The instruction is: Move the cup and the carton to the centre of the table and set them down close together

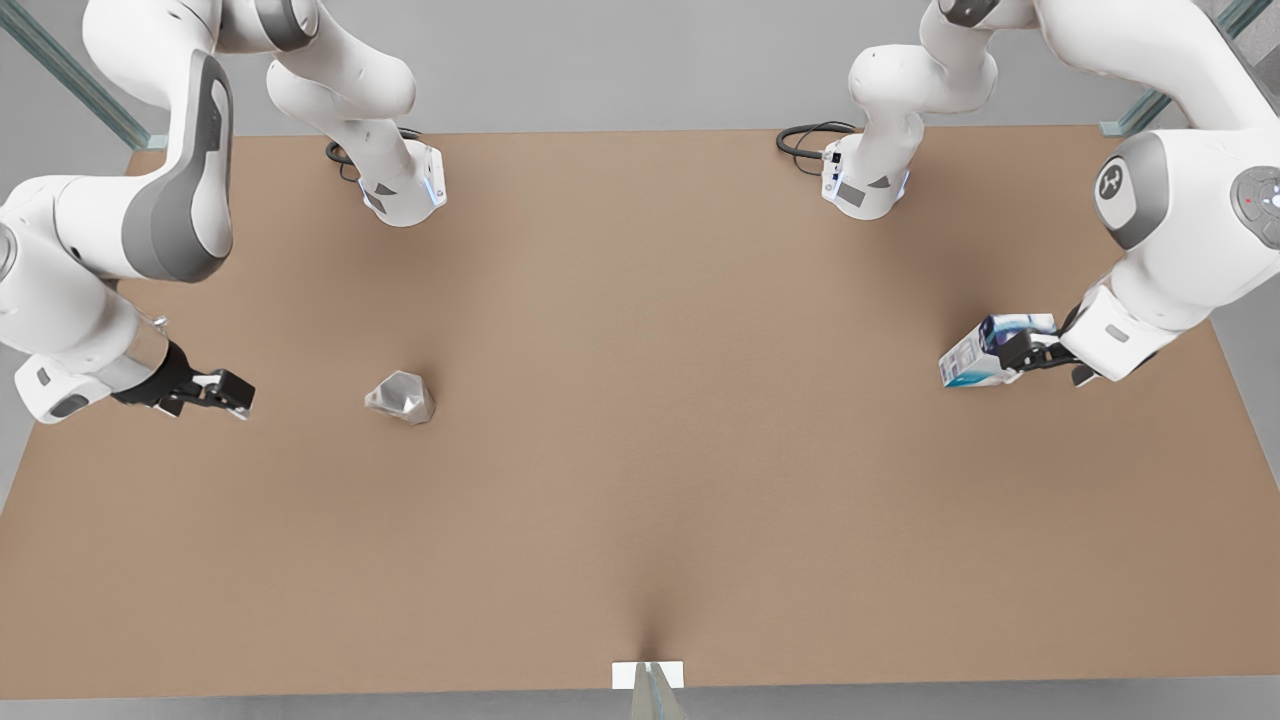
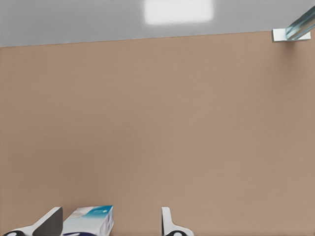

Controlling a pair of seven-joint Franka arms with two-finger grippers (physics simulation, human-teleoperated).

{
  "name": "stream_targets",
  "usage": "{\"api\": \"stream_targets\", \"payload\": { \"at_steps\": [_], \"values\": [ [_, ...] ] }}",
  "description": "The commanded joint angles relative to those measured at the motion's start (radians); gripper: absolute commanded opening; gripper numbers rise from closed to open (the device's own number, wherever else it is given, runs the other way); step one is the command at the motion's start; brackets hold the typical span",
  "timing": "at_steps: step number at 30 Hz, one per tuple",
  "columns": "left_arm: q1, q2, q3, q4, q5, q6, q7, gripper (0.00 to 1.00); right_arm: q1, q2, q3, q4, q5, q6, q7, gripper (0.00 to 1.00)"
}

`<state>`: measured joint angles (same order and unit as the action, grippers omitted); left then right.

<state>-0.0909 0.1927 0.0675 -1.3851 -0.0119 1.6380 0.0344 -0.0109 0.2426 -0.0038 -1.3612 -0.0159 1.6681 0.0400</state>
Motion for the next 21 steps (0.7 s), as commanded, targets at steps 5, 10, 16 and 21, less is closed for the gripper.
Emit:
{"api": "stream_targets", "payload": {
  "at_steps": [5,10,16,21],
  "values": [
    [0.0,0.013,0.0,0.0,0.001,0.006,-0.002,1.0,0.084,0.047,0.008,0.001,0.01,0.004,0.014,1.0],
    [-0.001,0.014,0.0,-0.002,0.001,0.005,-0.005,1.0,0.178,0.08,0.01,-0.076,0.033,0.059,0.017,1.0],
    [0.0,0.024,0.0,-0.008,-0.003,0.003,-0.004,1.0,0.21,0.086,0.022,-0.226,0.043,0.168,0.018,1.0],
    [0.0,0.034,0.0,-0.008,-0.008,-0.001,-0.004,1.0,0.21,0.08,0.053,-0.358,0.044,0.206,0.02,1.0]
  ]
}}
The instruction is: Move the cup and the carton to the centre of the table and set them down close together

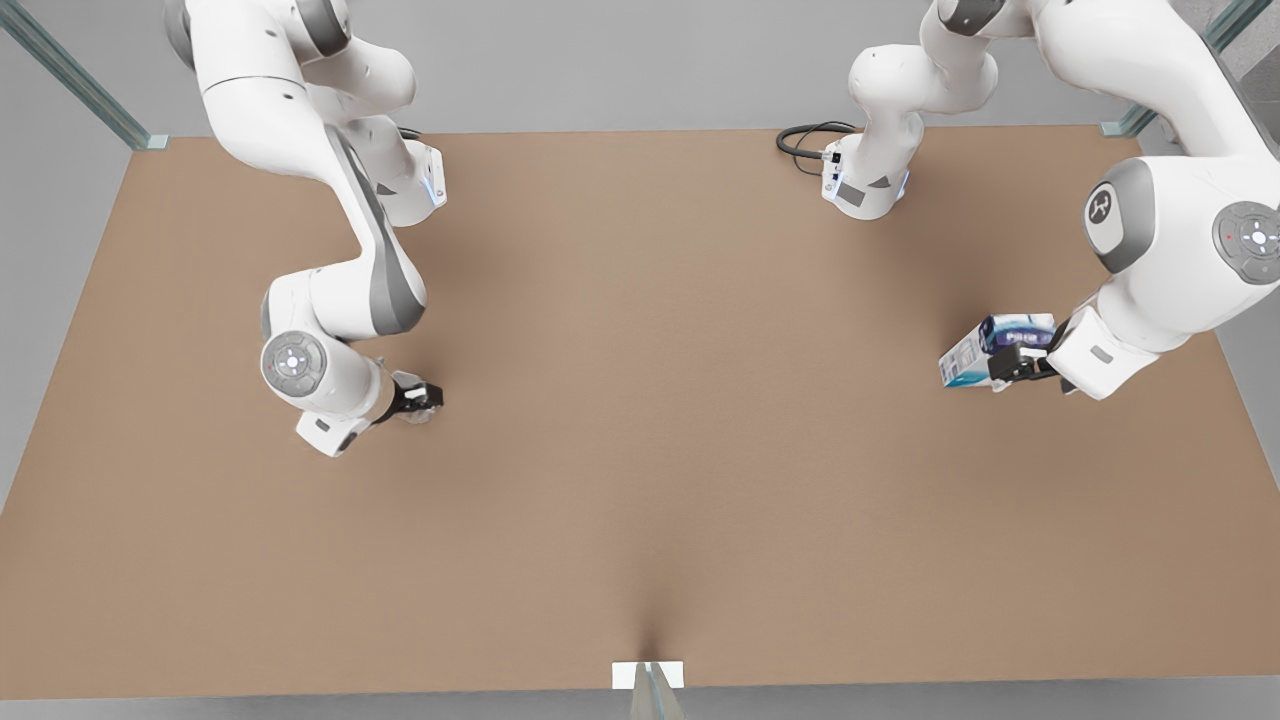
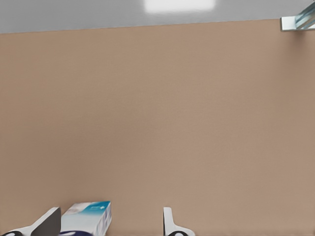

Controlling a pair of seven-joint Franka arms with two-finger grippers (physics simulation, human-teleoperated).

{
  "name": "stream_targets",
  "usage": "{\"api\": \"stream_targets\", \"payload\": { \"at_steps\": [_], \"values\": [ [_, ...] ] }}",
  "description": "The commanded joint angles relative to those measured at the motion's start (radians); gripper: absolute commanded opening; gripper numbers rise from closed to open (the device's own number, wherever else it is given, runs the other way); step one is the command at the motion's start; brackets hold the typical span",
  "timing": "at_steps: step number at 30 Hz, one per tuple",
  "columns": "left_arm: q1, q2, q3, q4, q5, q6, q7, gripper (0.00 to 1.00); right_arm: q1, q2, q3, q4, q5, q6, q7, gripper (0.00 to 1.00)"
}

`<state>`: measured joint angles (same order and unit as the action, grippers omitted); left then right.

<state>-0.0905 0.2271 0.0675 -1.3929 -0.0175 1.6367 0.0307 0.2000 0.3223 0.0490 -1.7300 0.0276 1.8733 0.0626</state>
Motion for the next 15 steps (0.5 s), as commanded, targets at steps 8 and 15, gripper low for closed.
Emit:
{"api": "stream_targets", "payload": {
  "at_steps": [8,15],
  "values": [
    [0.0,0.014,0.006,-0.005,-0.001,-0.005,0.002,1.0,0.021,0.058,0.005,-0.106,0.0,0.09,0.114,1.0],
    [0.0,0.012,0.006,-0.006,-0.001,-0.014,0.002,1.0,0.022,0.055,0.005,-0.204,0.0,0.168,0.152,1.0]
  ]
}}
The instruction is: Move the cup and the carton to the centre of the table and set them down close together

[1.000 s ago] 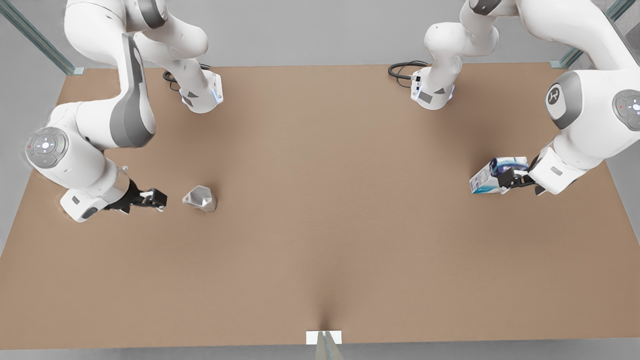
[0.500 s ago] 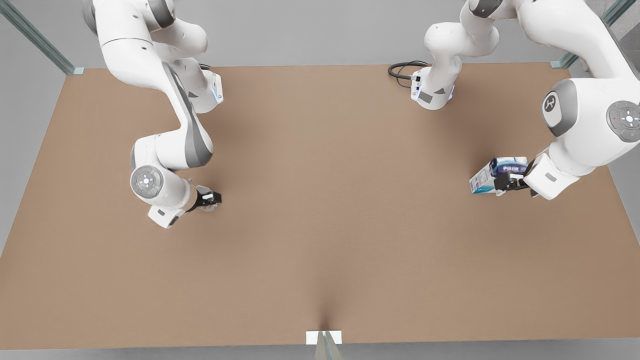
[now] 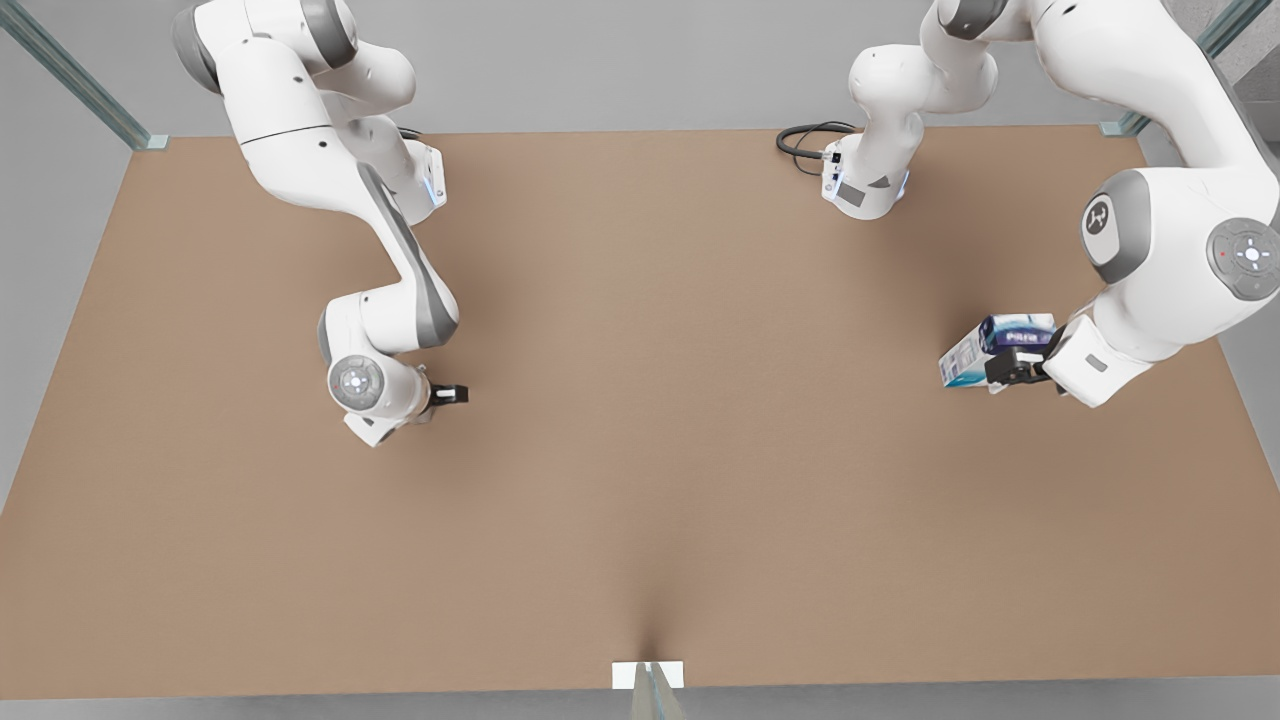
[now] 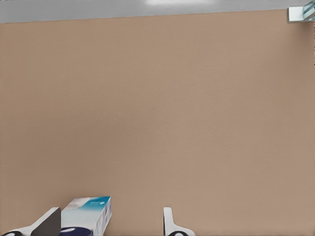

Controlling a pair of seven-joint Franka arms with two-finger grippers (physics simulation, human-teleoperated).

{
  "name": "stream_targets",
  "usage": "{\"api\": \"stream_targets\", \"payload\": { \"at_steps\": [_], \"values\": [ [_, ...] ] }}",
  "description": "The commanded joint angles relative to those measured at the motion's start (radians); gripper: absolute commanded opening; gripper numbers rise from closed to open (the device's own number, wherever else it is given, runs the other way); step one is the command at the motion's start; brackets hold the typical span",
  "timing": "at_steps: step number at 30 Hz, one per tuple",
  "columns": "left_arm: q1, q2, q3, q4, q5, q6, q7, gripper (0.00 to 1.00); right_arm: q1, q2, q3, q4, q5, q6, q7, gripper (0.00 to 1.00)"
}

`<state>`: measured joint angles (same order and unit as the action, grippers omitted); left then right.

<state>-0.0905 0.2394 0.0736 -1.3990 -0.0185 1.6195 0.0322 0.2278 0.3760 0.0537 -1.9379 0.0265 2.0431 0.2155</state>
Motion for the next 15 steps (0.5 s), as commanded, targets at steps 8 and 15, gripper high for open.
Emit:
{"api": "stream_targets", "payload": {
  "at_steps": [8,15],
  "values": [
    [0.0,0.001,0.005,0.002,-0.001,-0.001,0.0,1.0,0.007,-0.005,0.0,-0.104,-0.002,0.063,0.004,1.0],
    [0.0,0.006,0.005,0.0,-0.005,0.005,0.0,1.0,0.013,-0.005,0.0,-0.141,-0.008,0.097,0.004,1.0]
  ]
}}
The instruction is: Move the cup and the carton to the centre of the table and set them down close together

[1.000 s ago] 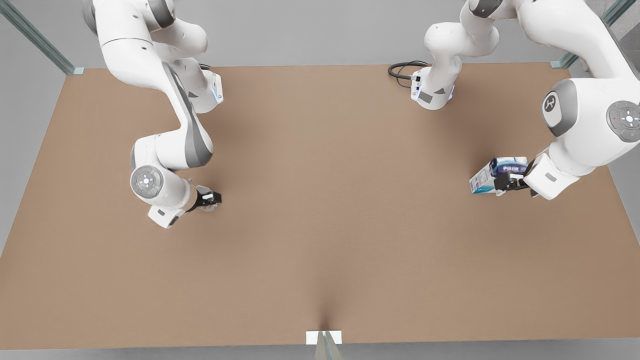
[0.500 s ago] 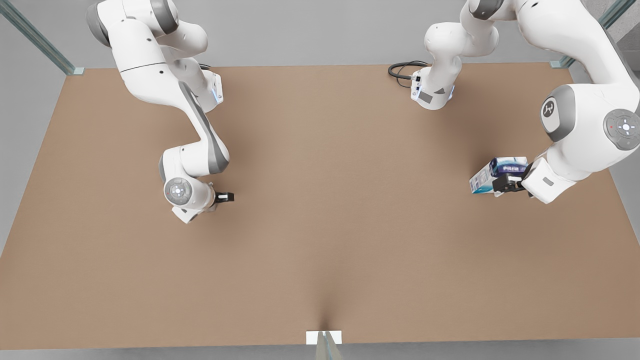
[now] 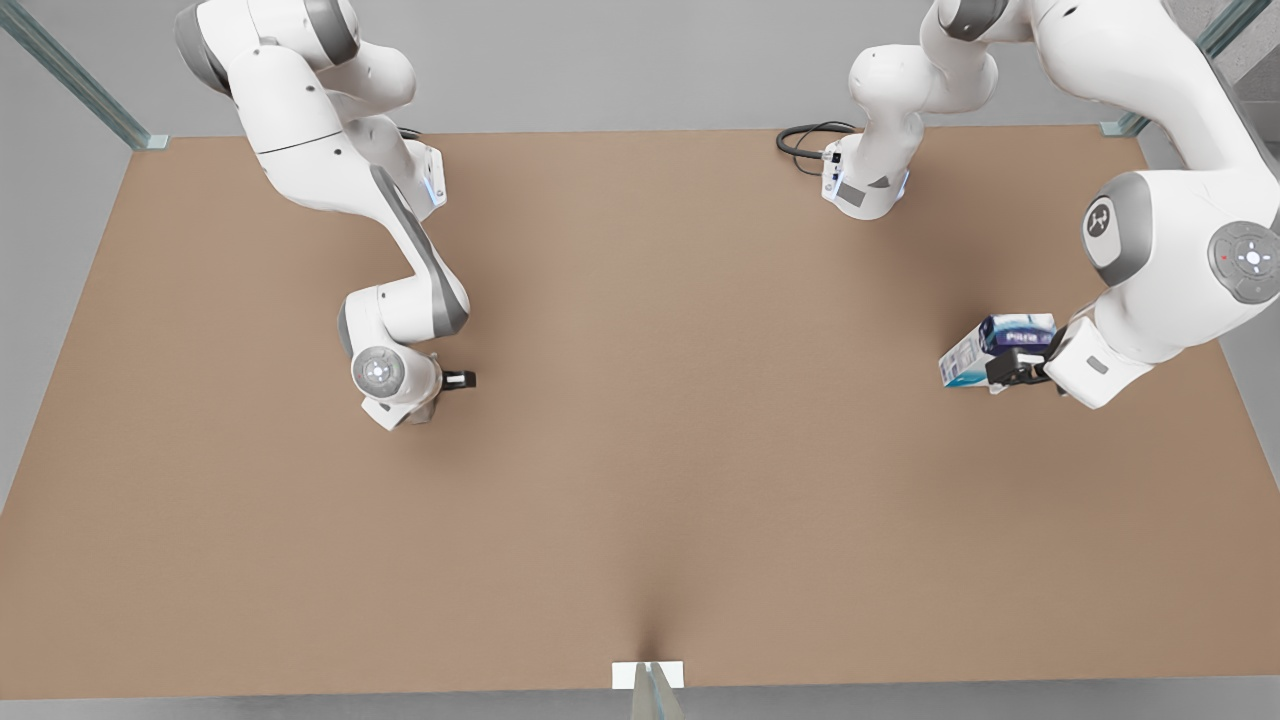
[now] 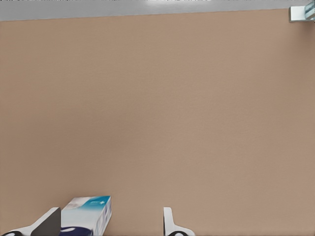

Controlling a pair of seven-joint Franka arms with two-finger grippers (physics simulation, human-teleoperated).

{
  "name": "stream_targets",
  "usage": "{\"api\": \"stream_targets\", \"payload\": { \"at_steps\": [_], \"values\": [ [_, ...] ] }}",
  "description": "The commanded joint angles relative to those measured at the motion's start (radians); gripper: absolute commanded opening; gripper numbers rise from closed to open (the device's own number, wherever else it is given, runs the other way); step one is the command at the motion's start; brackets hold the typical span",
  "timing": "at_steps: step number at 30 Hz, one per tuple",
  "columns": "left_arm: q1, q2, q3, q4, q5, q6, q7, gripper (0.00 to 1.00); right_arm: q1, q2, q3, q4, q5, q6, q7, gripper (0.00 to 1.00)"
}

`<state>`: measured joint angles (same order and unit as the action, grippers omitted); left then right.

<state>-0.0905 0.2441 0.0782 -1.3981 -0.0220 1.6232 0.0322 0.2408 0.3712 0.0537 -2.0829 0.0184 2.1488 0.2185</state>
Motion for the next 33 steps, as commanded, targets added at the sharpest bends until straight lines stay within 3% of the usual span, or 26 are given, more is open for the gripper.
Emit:
{"api": "stream_targets", "payload": {
  "at_steps": [1,4,5,7,8,25,33],
  "values": [
    [0.0,0.0,0.0,-0.001,-0.001,-0.002,0.0,1.0,0.0,0.0,0.0,-0.014,0.0,0.017,-0.001,1.0],
    [0.0,0.001,0.0,0.001,-0.001,-0.002,0.0,1.0,0.002,0.002,0.0,-0.032,-0.009,0.046,-0.004,1.0],
    [0.002,0.001,0.0,0.001,-0.001,-0.002,0.0,1.0,0.002,0.002,0.0,-0.032,-0.012,0.046,-0.004,0.92],
    [0.002,0.001,0.0,0.001,-0.003,0.0,0.0,1.0,-0.002,0.0,0.0,-0.02,-0.012,0.037,-0.013,0.35],
    [0.0,0.001,0.0,0.001,-0.003,0.0,0.0,1.0,-0.003,-0.002,0.0,-0.02,-0.012,0.037,-0.013,0.21],
    [-0.002,0.004,-0.005,0.005,-0.004,0.0,-0.017,1.0,-0.015,-0.008,-0.002,-0.016,-0.104,0.029,-0.018,0.21],
    [0.0,0.0,-0.003,0.008,-0.004,0.001,-0.028,1.0,0.02,0.011,0.011,0.173,-0.038,-0.041,0.004,0.21]
  ]
}}
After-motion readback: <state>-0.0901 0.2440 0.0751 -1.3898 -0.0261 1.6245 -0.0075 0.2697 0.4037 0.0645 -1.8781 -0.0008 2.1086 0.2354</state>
